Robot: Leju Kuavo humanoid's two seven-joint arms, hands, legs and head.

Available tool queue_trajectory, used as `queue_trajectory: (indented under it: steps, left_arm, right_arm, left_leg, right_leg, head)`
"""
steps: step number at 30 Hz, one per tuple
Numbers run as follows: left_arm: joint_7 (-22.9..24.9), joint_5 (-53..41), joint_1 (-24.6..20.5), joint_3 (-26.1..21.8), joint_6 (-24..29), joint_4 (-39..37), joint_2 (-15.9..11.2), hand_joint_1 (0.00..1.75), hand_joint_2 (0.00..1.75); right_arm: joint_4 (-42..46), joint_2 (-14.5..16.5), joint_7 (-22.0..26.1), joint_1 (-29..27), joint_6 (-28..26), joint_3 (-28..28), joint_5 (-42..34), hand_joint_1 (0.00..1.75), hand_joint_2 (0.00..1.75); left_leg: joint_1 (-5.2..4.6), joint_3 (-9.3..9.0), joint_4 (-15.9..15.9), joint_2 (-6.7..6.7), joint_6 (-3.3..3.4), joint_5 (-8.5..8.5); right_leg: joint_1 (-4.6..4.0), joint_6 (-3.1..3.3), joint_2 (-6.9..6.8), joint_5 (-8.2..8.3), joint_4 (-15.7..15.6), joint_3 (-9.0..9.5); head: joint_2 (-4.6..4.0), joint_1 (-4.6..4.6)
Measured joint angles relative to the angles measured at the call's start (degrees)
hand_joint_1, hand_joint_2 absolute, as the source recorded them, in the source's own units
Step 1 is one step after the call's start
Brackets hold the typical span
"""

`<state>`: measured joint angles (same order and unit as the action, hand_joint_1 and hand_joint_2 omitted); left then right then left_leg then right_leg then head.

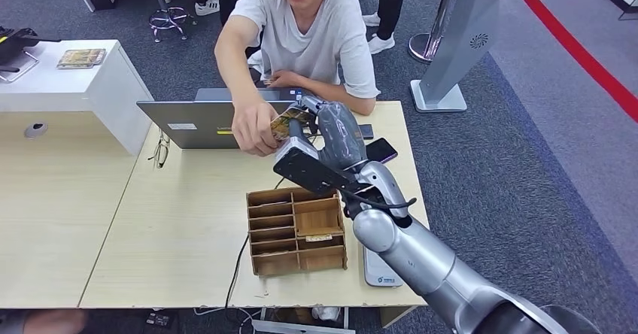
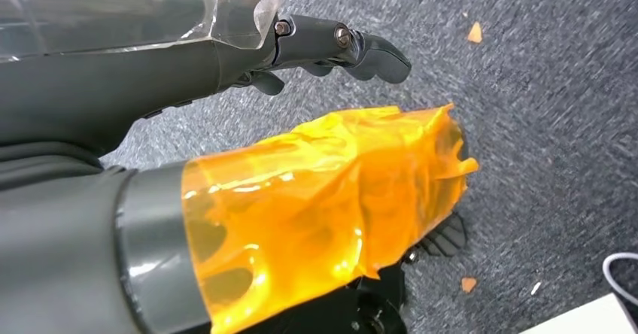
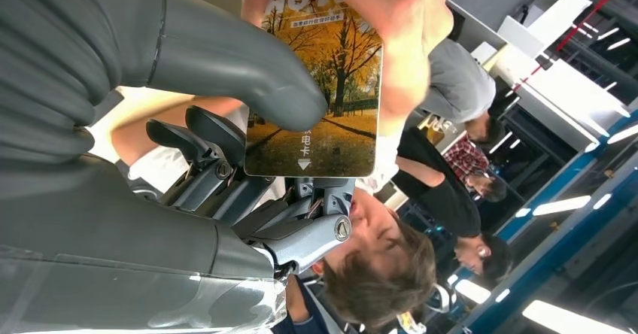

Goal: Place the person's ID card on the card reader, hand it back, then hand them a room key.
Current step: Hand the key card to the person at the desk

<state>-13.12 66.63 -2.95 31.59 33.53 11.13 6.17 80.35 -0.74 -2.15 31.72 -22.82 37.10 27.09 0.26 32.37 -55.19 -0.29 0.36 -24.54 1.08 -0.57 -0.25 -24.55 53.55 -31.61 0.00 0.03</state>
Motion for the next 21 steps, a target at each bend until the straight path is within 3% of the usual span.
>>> queue_trajectory:
  steps: [4, 8, 12, 21]
  left_arm:
    - [-0.1, 0.1, -0.1, -0.6, -0.1, 0.0, 0.2, 0.0, 0.0]
    - [-0.2, 0.3, -0.2, -1.3, -0.2, 0.0, 0.3, 0.0, 0.0]
    - [-0.7, 0.7, -0.2, -1.9, -0.3, 0.0, 0.5, 0.0, 0.0]
    - [-1.5, 0.8, -0.1, -2.7, -0.3, -0.1, 0.6, 0.0, 0.0]
  right_arm:
    - [0.1, 0.5, 0.6, -0.9, 1.2, -0.8, -0.2, 0.01, 1.75]
    - [0.7, 0.5, 1.5, -1.8, 2.7, -1.3, -1.7, 0.0, 1.75]
    - [2.3, 0.5, 3.0, -3.0, 4.1, -1.8, -3.7, 0.0, 0.0]
    - [7.2, -0.4, 6.4, -6.4, 6.3, -2.5, -6.3, 0.0, 0.0]
  left_leg:
    - [0.01, 0.01, 0.0, 0.0, 0.0, 0.0]
    - [0.0, 0.01, 0.0, 0.0, 0.0, -0.01]
    - [0.0, 0.01, 0.0, 0.01, 0.0, -0.01]
    - [0.0, 0.01, 0.0, 0.01, 0.0, -0.01]
  right_leg:
    - [0.0, 0.01, 0.0, -0.01, 0.0, 0.0]
    - [0.0, 0.01, 0.0, -0.03, 0.0, 0.0]
    - [0.0, 0.01, 0.01, -0.03, 0.0, -0.01]
    - [0.0, 0.01, 0.01, -0.04, 0.0, -0.01]
  head:
    - [0.0, 0.0]
    - [0.0, 0.01]
    - [0.0, 0.0]
    - [0.0, 0.0]
